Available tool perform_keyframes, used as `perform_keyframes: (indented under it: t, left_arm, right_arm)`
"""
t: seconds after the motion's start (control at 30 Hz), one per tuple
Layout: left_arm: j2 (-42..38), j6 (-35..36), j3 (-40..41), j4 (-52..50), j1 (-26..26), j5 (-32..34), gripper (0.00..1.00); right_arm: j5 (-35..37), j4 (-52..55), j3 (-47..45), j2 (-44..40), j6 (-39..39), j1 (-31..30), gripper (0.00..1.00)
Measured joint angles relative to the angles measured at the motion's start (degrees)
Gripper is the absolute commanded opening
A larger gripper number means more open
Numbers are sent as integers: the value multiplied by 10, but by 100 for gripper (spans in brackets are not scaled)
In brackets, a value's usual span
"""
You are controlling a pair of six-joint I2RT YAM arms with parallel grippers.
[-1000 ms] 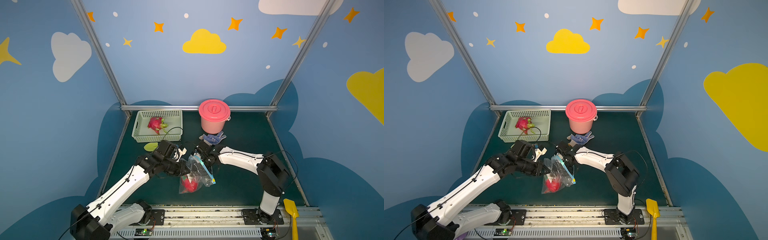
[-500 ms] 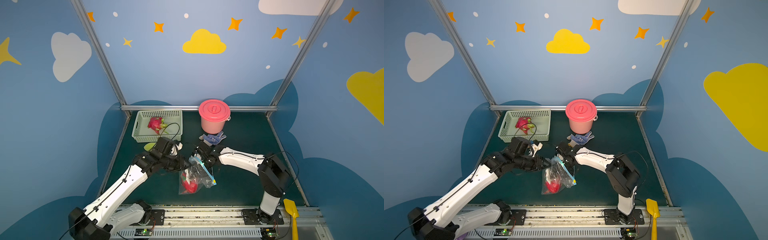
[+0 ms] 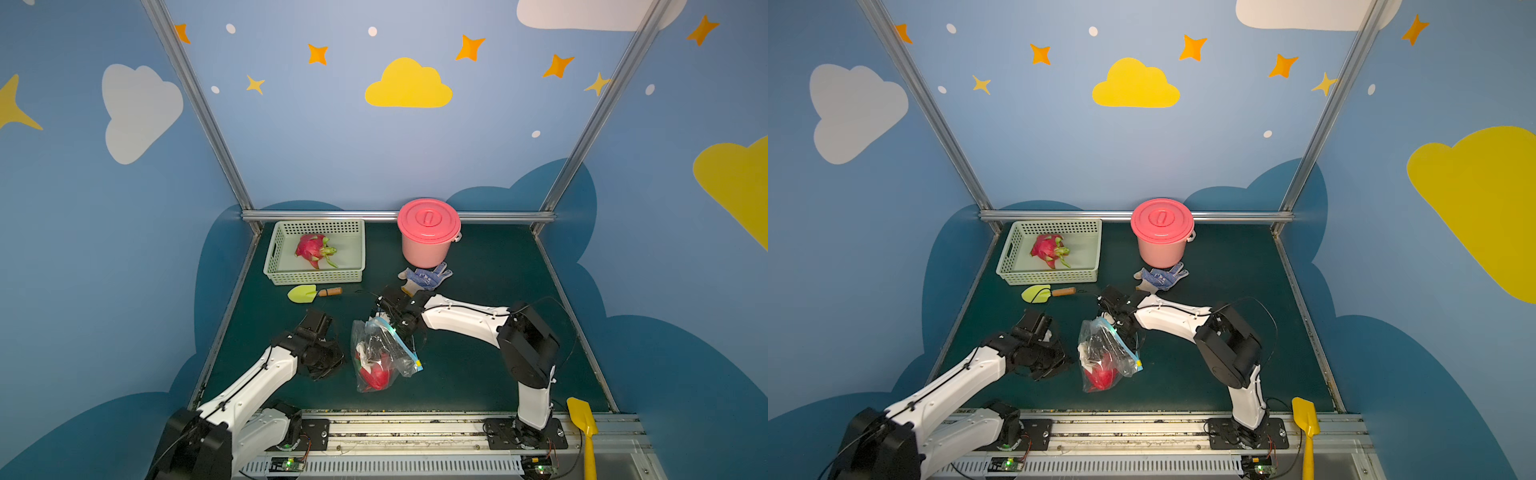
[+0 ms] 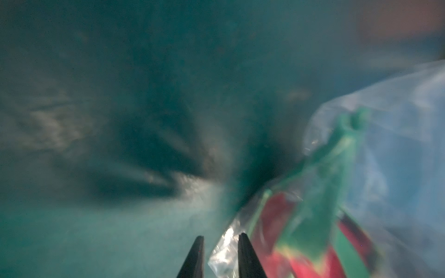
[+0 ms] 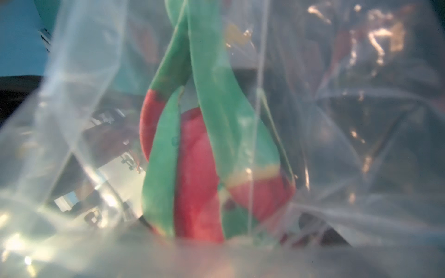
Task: Open the zip-top bag and take out the dragon fruit
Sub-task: Pick up the dragon fruit from the zipper food storage bag.
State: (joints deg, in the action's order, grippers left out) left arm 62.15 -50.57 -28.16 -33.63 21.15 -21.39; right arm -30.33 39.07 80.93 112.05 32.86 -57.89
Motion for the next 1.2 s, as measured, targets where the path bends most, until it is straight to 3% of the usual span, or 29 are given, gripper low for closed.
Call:
perform_keyframes:
  t: [0.27, 0.47, 0.63, 0.8, 0.97, 1.2]
  left_arm:
    - [58, -9, 21, 87, 2, -36, 25]
    - [71, -5, 13, 90, 1, -45, 27]
    - [48, 17, 0, 76, 0, -41, 72]
    - [-34, 37, -43, 64, -17, -38, 100]
    - [-95, 35, -61, 110, -41, -86, 100]
    - [-76, -10, -150, 192, -58, -193, 100]
  right_arm:
    - [-10, 28, 73, 60, -5, -21, 87]
    - [-11, 36, 73, 61, 5, -19, 54]
    - [3, -4, -15, -5, 18, -2, 46]
    - [13, -36, -144, -127, 10, 40, 45]
    - [-49, -101, -234, -251, -19, 111, 44]
    - [-173, -126, -246, -358, -90, 185, 45]
